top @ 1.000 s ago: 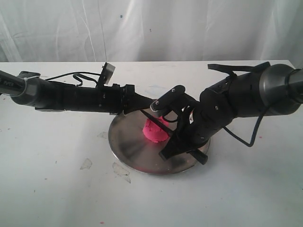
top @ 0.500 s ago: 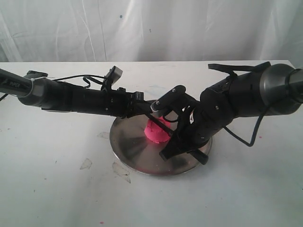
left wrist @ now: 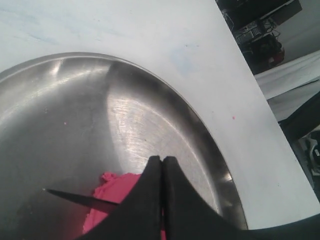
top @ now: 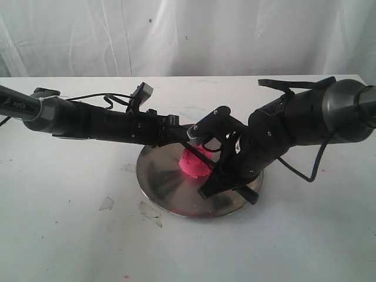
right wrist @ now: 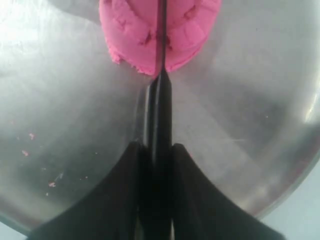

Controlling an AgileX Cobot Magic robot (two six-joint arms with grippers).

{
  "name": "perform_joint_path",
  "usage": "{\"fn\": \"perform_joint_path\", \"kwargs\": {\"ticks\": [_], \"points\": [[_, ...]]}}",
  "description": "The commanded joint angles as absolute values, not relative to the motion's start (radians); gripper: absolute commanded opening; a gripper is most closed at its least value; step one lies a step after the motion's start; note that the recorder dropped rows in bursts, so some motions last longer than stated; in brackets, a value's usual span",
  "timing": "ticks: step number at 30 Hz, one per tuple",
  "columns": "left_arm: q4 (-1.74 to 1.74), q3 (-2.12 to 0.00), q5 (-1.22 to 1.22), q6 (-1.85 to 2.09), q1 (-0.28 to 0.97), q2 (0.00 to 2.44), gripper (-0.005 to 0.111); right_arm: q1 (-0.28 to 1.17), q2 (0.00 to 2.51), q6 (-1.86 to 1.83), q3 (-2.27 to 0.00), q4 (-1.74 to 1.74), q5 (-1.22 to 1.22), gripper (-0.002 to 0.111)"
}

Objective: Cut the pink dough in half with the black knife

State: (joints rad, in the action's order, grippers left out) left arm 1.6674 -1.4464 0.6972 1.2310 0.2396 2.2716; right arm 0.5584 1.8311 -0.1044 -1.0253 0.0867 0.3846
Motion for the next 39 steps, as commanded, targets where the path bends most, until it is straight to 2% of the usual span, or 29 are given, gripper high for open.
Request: {"fn": "perform_joint_path", "kwargs": {"ticks": [1, 26, 39], "points": [[1.643, -1.442, 0.715, 1.226, 0.251, 2.304, 0.000, 0.558, 1.831, -0.092, -1.024, 0.089, 0.389, 0.000], [1.668, -1.480, 0.828, 1.230, 0.240, 2.302, 0.000, 0.558, 1.831, -0.093, -1.024, 0.089, 0.421, 0.000], [1.661, -1.480, 0.824, 1.225, 0.174, 2.273, 0.000, 0.558, 1.831, -0.093, -1.024, 0.087, 0.418, 0.000]]}}
